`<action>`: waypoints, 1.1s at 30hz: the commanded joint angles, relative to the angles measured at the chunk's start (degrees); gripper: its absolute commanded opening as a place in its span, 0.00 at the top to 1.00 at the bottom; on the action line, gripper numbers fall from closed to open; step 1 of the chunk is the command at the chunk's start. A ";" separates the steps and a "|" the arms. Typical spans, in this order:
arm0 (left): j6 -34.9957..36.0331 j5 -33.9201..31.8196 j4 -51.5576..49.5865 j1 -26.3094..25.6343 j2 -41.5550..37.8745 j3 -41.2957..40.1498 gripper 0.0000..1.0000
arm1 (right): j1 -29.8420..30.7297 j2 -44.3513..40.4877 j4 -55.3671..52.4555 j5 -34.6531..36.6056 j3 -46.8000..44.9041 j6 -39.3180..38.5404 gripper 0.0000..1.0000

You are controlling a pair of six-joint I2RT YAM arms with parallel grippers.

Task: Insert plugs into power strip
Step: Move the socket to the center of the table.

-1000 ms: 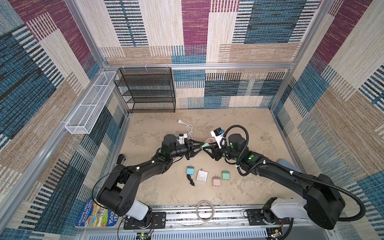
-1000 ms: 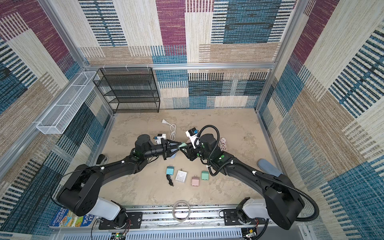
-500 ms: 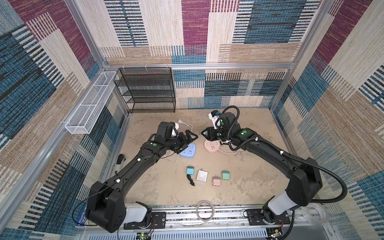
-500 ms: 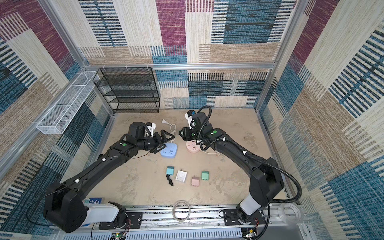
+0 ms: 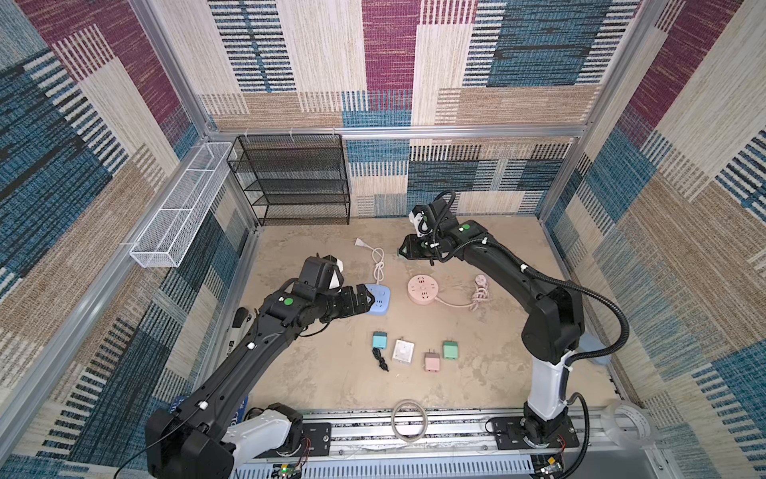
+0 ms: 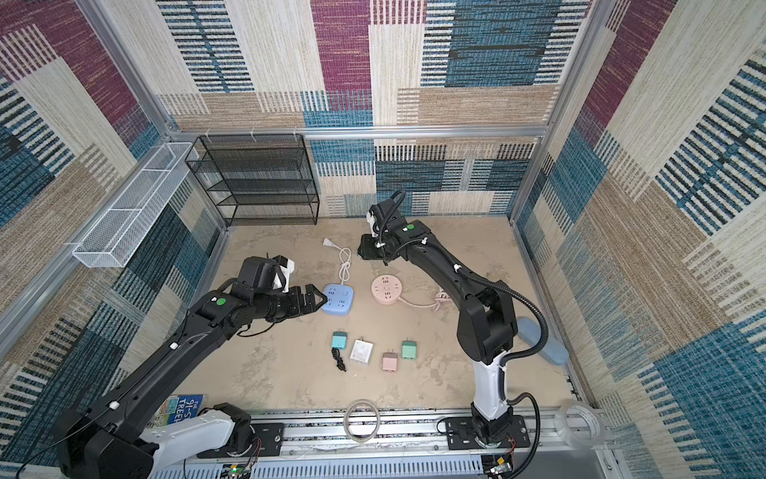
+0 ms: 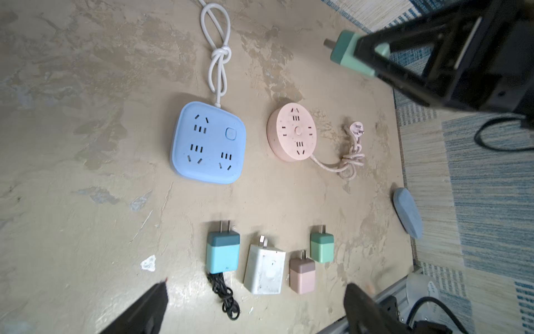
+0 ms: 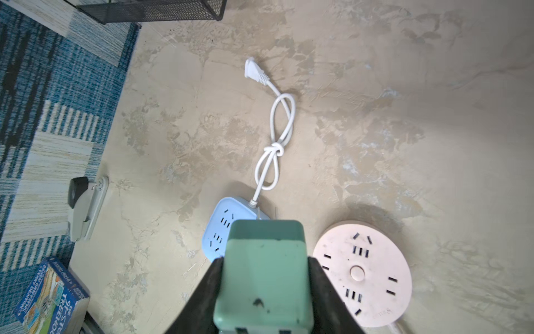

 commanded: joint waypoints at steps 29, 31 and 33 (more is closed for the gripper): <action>3.70 1.85 -0.39 -0.02 0.46 -5.37 0.07 | -2.34 15.69 -21.78 2.77 14.47 -9.35 1.00; 3.62 1.93 -0.40 -0.04 0.61 -5.20 0.07 | -2.38 15.21 -21.73 3.17 14.15 -9.26 1.00; 3.61 2.19 -0.39 0.00 1.03 -4.91 0.07 | -2.44 15.20 -22.26 4.15 14.18 -8.97 1.00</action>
